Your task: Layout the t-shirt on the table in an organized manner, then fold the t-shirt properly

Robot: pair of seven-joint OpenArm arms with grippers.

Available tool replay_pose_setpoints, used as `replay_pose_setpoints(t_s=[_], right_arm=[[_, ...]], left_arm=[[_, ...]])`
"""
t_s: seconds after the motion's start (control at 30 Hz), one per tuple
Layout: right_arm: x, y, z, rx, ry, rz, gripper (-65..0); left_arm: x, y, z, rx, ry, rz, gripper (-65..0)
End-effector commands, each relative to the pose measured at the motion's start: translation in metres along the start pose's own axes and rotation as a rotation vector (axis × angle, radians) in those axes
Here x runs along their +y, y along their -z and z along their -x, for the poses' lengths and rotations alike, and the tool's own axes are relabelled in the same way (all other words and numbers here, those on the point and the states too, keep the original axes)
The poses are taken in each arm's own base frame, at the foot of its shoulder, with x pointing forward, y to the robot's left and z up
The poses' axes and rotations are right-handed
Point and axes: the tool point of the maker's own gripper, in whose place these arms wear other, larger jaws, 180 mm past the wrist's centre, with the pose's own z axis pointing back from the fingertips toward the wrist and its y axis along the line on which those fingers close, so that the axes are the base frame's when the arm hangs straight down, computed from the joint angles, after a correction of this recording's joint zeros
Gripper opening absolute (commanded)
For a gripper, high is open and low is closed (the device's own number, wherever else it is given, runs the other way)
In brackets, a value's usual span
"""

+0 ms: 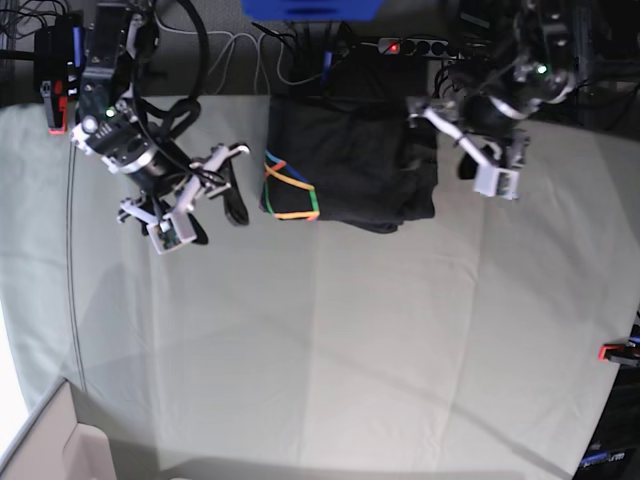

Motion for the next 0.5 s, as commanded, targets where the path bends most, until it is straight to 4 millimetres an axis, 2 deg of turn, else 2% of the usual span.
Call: replay_pose_setpoints(t_s=[0.0,0.13,0.3,0.47], right_arm=[[-0.002,-0.004,-0.011,-0.047,0.000,0.002,-27.3],[-0.019,-0.011,-0.006,-0.041,0.016,0.051,-27.3],[-0.044,-0.023,0.001,-0.031,0.038,0.126,-27.3],[-0.055,-0.029,0.002,-0.031,0.045,0.160,-27.3]], left_arm=[[-0.005,0.003,-0.012,-0.036,0.003,0.022,-3.9],[-0.019,0.026,0.004,0.021,-0.013,0.077,-3.3],[-0.020,0.041,0.016,0.055,-0.065,0.075,-3.3],[-0.021,0.055,0.031,0.102,-0.099,0.086,-3.3]])
